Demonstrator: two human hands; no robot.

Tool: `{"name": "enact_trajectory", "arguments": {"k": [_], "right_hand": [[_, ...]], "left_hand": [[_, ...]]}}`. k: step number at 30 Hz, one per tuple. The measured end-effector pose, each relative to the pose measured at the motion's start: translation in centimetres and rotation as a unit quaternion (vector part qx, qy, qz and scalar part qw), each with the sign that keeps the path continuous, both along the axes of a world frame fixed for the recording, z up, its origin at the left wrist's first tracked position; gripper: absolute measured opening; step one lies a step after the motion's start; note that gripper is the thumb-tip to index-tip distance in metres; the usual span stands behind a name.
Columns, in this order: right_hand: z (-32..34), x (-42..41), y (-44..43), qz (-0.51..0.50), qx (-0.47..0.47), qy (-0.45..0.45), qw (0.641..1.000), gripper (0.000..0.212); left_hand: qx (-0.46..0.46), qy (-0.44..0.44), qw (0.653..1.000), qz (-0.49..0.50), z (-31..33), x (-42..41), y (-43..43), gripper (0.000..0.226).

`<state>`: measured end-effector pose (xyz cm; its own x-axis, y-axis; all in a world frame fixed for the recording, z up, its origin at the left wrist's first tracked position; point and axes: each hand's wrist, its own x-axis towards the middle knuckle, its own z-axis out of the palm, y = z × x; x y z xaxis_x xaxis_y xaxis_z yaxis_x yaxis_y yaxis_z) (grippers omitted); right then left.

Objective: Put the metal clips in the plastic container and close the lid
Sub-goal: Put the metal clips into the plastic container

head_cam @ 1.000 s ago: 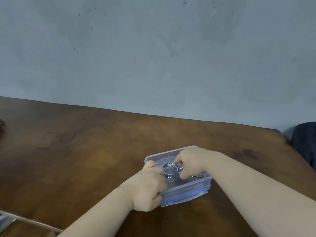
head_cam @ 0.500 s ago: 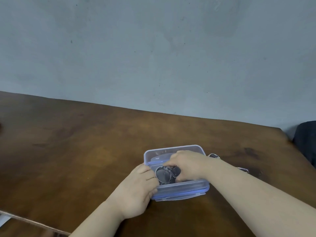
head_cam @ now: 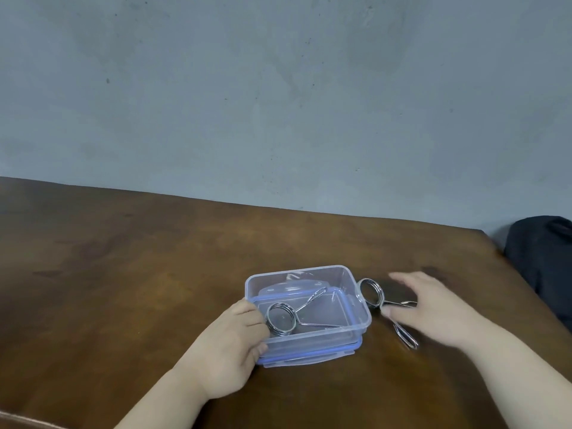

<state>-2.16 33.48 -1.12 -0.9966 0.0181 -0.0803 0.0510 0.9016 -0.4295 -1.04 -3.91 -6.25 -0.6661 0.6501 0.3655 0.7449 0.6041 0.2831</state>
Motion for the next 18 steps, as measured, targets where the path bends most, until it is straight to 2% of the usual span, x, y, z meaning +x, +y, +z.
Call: {"name": "enact_trajectory", "arguments": {"k": [2,4,8,10,15,18], "right_hand": [[-1.2,0.7,0.2,0.002,0.057,-0.074,0.996,0.111],[-2.3,1.0,0.2,-0.001,0.091,-0.092,0.992,0.114],[-3.2,1.0,0.1,-0.038,0.124,-0.048,0.990,0.092],[-3.0,1.1,0.1,-0.051,0.117,-0.055,0.990,0.081],[-0.7,1.2,1.0,-0.128,-0.019,-0.042,0.991,0.051],[2.0,1.1,-0.2,-0.089,-0.078,0.026,0.993,0.054]], "left_hand": [[0.013,-0.003,1.000,-0.005,0.0,0.0,0.2,0.021],[0.032,-0.002,0.999,-0.010,0.1,0.0,0.6,0.023],[0.050,0.010,0.999,0.000,-0.1,0.0,1.4,0.027],[0.056,0.014,0.998,0.002,-0.4,-0.1,1.6,0.028],[0.060,0.019,0.998,0.001,-0.5,-0.2,1.8,0.028],[0.057,0.020,0.998,-0.003,-0.4,-0.3,1.8,0.025]]}}
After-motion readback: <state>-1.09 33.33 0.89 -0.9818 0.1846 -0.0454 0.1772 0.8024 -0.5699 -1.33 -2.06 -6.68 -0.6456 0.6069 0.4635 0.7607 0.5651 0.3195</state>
